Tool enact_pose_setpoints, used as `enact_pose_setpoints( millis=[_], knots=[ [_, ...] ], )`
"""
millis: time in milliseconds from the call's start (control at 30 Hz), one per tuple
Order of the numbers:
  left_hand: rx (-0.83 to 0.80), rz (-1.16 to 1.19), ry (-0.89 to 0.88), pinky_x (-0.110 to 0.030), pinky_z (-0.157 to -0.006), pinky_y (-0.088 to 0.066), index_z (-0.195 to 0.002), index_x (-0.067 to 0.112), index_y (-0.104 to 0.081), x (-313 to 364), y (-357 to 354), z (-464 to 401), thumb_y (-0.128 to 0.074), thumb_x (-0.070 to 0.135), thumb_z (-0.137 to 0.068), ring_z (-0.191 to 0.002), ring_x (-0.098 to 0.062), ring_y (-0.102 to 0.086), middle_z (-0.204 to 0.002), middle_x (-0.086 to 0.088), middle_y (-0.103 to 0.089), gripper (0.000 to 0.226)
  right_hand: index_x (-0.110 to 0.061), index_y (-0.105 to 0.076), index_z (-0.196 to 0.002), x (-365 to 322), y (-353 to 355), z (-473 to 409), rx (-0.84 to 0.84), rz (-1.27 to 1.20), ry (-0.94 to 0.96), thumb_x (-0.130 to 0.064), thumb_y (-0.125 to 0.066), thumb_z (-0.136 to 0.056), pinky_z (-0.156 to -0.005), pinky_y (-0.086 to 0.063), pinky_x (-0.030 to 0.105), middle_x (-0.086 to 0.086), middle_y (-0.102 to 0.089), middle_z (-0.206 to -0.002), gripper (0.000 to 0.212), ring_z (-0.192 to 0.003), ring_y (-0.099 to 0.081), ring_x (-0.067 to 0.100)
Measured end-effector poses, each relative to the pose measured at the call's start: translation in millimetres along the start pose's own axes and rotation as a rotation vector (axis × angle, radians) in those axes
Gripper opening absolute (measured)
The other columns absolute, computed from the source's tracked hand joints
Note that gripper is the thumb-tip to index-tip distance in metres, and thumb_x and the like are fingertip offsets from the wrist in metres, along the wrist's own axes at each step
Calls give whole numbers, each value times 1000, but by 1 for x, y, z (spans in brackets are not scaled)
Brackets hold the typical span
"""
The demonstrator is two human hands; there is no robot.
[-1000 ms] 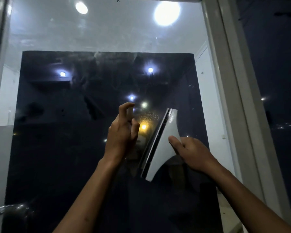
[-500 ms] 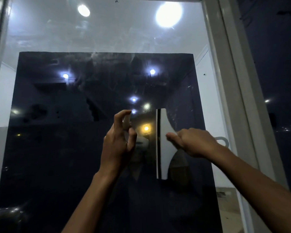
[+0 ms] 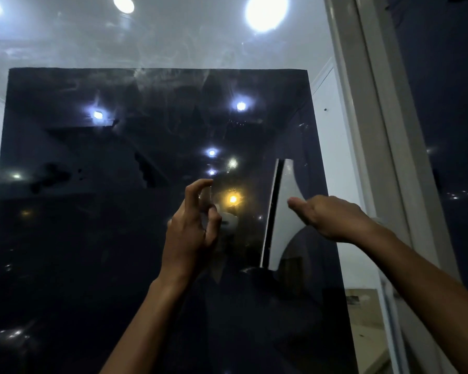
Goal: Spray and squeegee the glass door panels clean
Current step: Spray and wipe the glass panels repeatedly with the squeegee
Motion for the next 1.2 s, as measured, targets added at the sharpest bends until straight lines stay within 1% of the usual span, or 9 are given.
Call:
enact_pose_setpoints(
  millis=[100,300,367,467,667,800,900,1067,1200],
  knots=[
    [-4,-1,-1,-33,-59,-52,-134,33,-38,1,-2,2,-48,23,-97,-70,-9,-61,-84,5,-61,39,-21,-51,-70,4,-5,0,6,-112,-38,-76,-13,-92,-82,-50,43,2,-61,-79,71,-79,-59,24],
    [17,24,21,-26,-61,-46,-132,30,-41,4,-11,6,-49,19,-97,-75,-1,-62,-81,18,-61,37,-15,-59,-89,-1,-47,23,64,-442,-220,-71,-16,-96,-84,-47,41,6,-61,-91,71,-89,-58,26],
    [21,24,20,-24,-59,-44,-132,29,-41,5,-13,9,-50,19,-98,-73,-3,-61,-80,14,-59,36,-13,-65,-99,2,-74,45,53,-559,-292,-68,-17,-97,-79,-48,36,7,-64,-93,74,-84,-59,22],
    [4,23,13,-24,-57,-46,-133,28,-41,8,-15,14,-50,20,-99,-70,-7,-59,-82,5,-58,36,-11,-66,-103,1,-100,70,33,-673,-333,-62,-19,-100,-59,-40,26,3,-63,-84,69,-74,-57,12],
    [8,23,25,-23,-56,-43,-132,27,-41,16,-10,14,-50,15,-98,-67,-7,-57,-76,12,-56,37,-8,-62,-94,-13,-83,50,92,-864,-319,-59,-23,-101,-68,-46,31,11,-65,-84,65,-73,-61,23],
    [-45,59,77,-37,-59,-53,-134,32,-38,17,-13,48,-47,25,-98,-69,-11,-60,-87,3,-63,38,-15,-57,-80,-21,-129,109,0,-974,-408,-59,-25,-100,-52,-42,26,4,-60,-68,58,-54,-56,12],
    [-71,59,96,-41,-57,-54,-133,35,-37,16,-19,71,-46,28,-96,-66,-12,-61,-95,2,-64,38,-14,-63,-87,-18,-150,128,24,-1011,-465,-60,-26,-100,-54,-44,28,5,-62,-70,60,-60,-61,15],
    [-55,81,155,-28,-57,-46,-132,35,-39,7,-15,96,-48,25,-99,-67,-9,-59,-85,7,-60,36,-18,-55,-77,-18,-119,97,111,-1055,-433,-56,-28,-102,-55,-44,30,1,-56,-64,52,-59,-58,14],
    [-73,76,227,-37,-62,-55,-135,36,-40,-4,-11,122,-46,31,-98,-73,-7,-63,-100,2,-66,38,-15,-62,-84,-7,-155,133,52,-995,-457,-57,-29,-101,-52,-41,25,2,-62,-68,56,-59,-59,14]
  ],
)
Point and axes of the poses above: each hand's wrist, its own z-axis away from the middle knuckle, its own y-axis out of the back of the hand, x = y × z, the point moved 10 cm from there along -z, towards the middle knuckle
